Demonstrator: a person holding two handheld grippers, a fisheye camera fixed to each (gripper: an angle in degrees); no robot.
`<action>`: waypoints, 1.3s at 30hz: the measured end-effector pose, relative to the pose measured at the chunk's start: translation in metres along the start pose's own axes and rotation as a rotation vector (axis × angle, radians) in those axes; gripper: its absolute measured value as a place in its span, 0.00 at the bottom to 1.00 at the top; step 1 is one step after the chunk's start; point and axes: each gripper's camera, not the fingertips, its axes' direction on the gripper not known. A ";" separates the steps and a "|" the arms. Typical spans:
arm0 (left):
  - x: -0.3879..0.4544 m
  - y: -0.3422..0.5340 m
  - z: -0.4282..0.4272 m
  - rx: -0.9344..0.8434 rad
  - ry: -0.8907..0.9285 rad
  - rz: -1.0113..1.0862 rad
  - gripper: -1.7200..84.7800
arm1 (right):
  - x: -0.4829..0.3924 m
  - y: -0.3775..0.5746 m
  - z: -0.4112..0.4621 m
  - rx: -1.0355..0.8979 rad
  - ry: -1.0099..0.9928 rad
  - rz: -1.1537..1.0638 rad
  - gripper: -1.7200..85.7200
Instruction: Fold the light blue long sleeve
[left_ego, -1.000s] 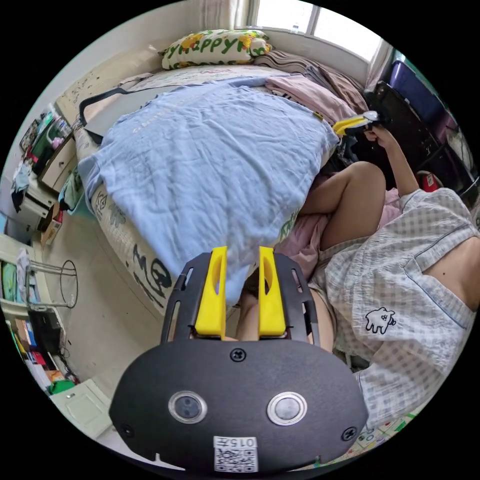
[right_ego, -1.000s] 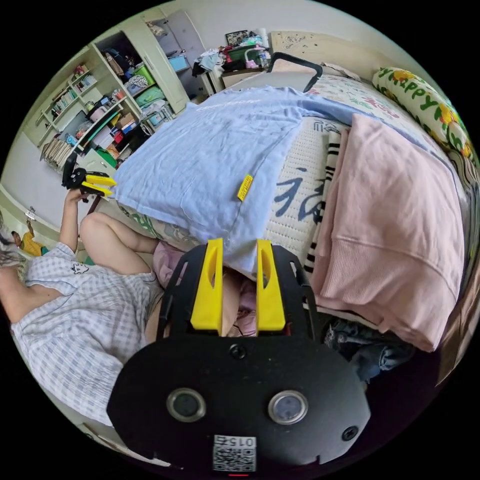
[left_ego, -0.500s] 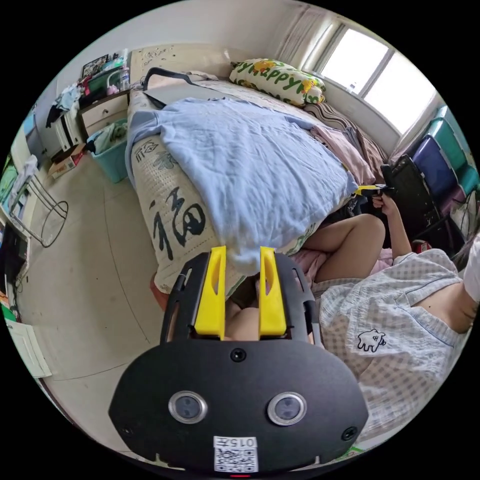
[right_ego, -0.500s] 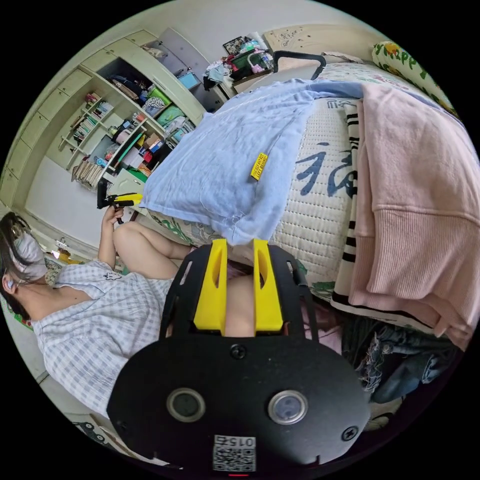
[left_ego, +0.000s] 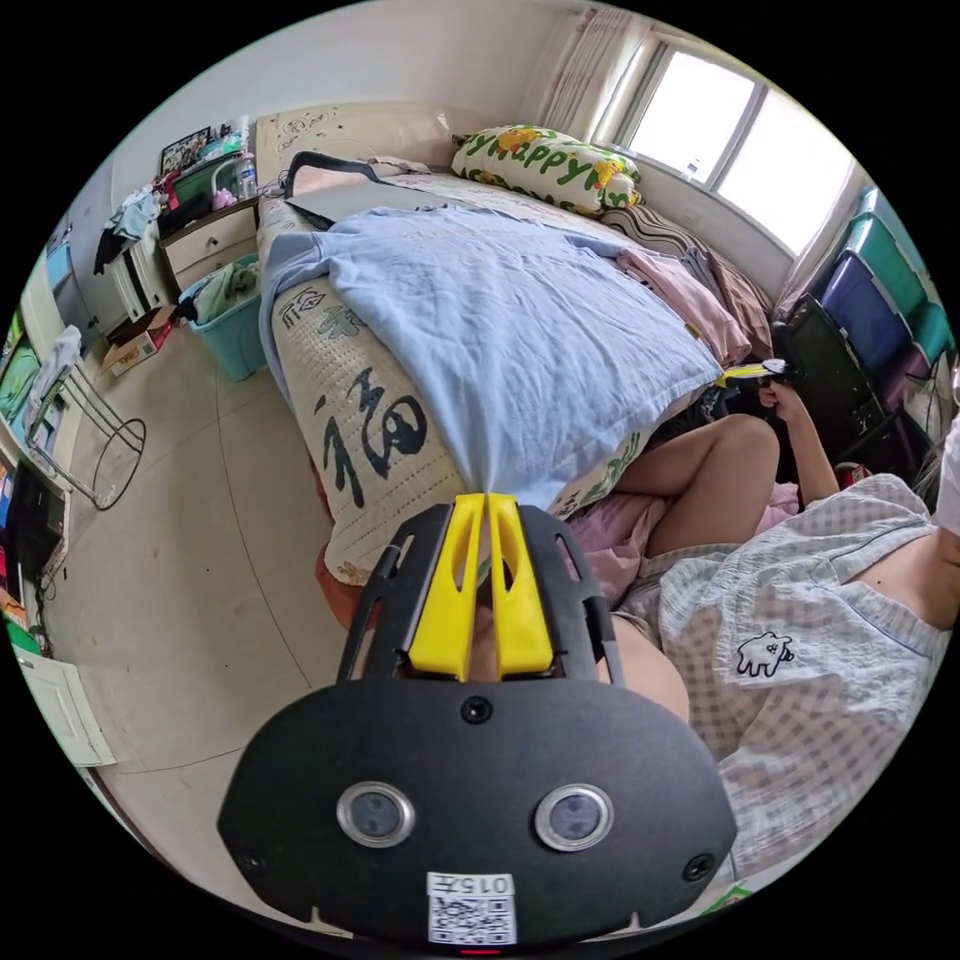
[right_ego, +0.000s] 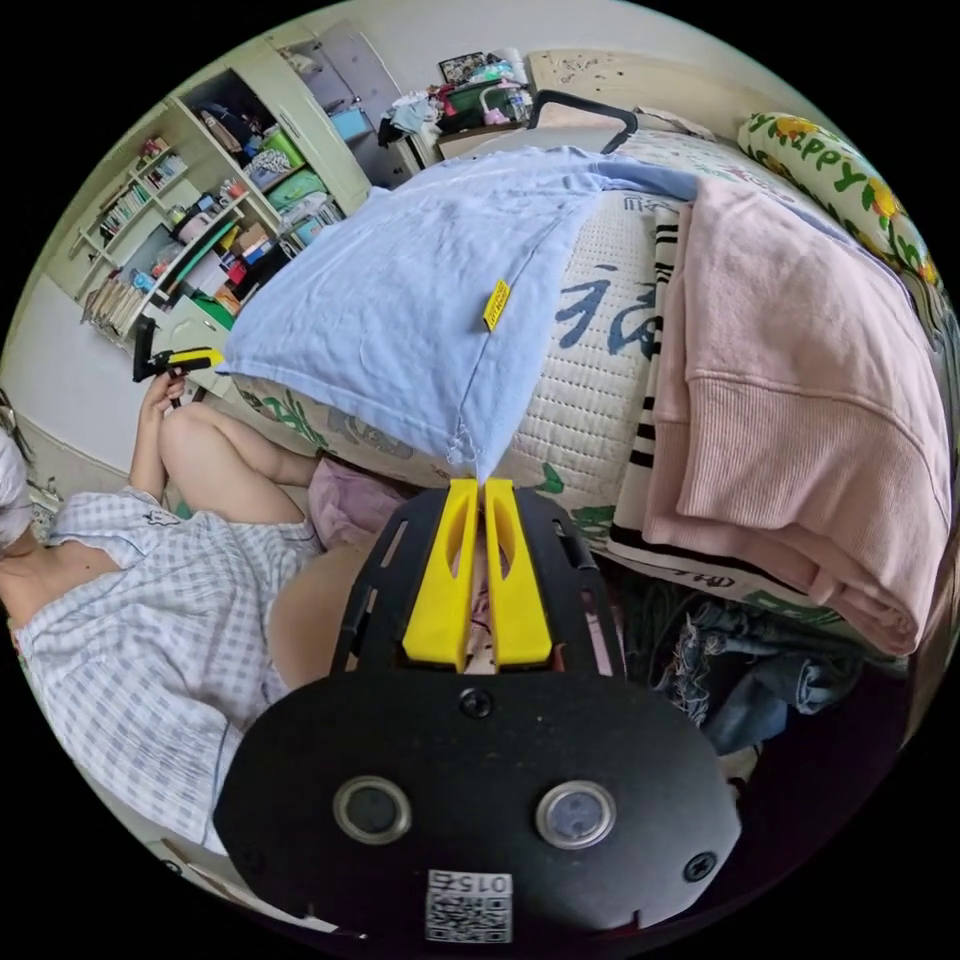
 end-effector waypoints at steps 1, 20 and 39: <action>0.000 0.001 0.001 -0.002 -0.001 0.000 0.02 | -0.001 -0.001 0.002 -0.006 0.017 0.002 0.02; -0.073 -0.013 -0.029 0.211 0.086 -0.118 0.11 | 0.020 -0.032 -0.058 0.258 0.024 0.047 0.12; -0.150 -0.084 0.072 0.042 0.132 -0.128 0.04 | 0.076 -0.123 -0.013 0.146 -0.106 0.054 0.06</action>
